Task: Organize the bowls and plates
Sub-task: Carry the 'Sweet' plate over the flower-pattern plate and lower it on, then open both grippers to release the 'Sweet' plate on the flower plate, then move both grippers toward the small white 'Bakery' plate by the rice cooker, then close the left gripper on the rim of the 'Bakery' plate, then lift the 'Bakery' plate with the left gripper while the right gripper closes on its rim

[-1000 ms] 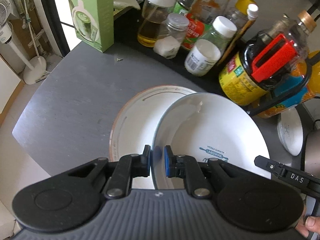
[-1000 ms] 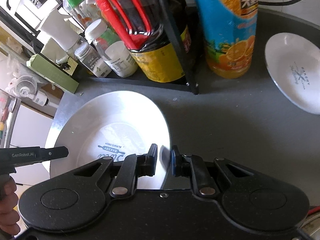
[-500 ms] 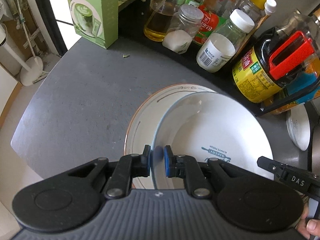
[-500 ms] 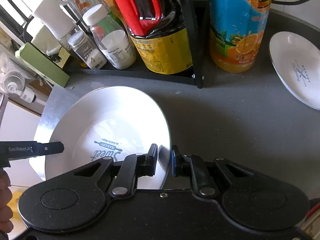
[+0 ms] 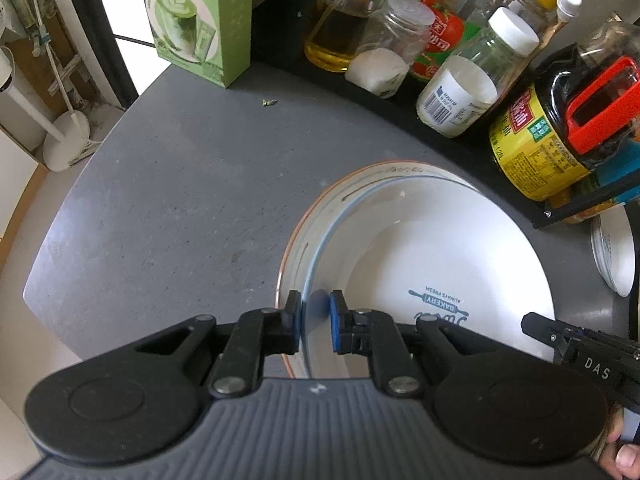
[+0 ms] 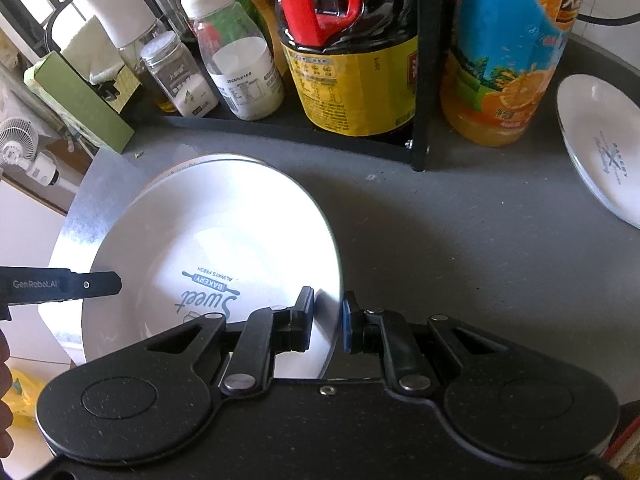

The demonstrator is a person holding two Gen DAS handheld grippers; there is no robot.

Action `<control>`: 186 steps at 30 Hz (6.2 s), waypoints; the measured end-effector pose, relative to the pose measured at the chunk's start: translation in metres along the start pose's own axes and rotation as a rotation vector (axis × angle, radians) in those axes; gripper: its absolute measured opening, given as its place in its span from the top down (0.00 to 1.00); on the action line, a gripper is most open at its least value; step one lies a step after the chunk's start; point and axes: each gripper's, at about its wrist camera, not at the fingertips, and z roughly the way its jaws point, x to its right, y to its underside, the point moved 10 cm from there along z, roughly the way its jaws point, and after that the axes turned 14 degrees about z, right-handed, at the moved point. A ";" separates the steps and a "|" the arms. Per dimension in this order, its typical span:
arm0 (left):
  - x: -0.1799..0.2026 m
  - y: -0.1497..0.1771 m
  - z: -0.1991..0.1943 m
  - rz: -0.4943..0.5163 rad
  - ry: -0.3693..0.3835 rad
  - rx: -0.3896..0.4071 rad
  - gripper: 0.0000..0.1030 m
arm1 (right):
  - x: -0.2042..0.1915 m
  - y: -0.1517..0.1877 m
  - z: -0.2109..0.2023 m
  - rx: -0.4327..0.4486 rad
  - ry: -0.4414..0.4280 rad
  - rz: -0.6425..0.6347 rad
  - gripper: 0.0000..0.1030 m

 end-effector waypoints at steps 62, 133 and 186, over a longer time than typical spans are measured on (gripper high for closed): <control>0.171 -0.043 -0.037 0.266 -0.046 0.192 0.34 | 0.147 -0.038 -0.102 0.191 -0.056 0.279 0.30; 0.337 -0.015 0.071 0.134 0.163 0.059 0.98 | 0.284 -0.037 -0.120 0.249 0.023 0.329 0.14; 0.303 0.010 0.057 0.147 0.144 -0.002 0.86 | 0.268 -0.041 -0.076 0.150 0.063 0.240 0.31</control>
